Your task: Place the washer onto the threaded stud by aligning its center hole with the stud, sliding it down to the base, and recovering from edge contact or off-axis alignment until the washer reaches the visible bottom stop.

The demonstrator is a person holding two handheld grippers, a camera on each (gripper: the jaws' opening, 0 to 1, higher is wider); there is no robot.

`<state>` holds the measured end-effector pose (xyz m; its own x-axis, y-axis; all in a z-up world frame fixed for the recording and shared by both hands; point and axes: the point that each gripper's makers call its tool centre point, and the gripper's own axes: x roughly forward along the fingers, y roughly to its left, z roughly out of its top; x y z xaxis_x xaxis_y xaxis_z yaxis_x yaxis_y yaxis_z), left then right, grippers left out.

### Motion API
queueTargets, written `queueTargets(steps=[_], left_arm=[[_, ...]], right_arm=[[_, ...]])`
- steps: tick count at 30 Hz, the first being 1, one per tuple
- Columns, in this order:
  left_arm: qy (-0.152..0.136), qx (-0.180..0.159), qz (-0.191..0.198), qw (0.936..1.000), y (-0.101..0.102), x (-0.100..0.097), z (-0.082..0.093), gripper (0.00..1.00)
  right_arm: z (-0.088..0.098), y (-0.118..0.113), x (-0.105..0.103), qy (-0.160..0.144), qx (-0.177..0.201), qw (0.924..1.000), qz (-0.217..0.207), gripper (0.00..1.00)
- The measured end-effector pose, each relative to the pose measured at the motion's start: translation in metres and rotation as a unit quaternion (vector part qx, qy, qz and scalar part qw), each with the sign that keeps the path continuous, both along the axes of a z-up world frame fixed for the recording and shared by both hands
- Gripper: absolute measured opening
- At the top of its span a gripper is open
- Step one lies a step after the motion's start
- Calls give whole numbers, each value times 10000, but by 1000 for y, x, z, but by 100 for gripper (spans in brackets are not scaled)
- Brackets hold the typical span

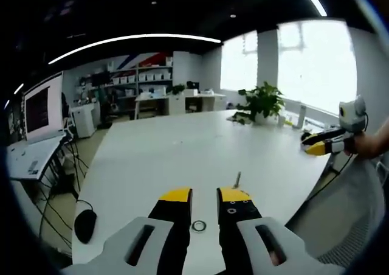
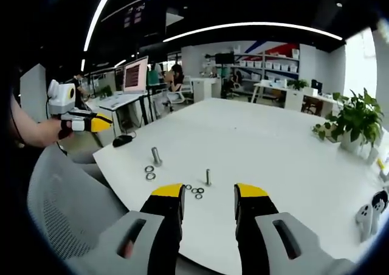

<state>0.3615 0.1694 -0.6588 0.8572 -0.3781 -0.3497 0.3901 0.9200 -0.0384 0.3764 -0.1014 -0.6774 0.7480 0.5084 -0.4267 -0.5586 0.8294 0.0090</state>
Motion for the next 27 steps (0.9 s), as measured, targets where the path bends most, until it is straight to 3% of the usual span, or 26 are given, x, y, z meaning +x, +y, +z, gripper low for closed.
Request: queueTargets(steps=[27], left_arm=[[-72,48,13,10000,1,-2,1,14]], right_arm=[[-2,-1,0,-16,-158,9999,19,35]])
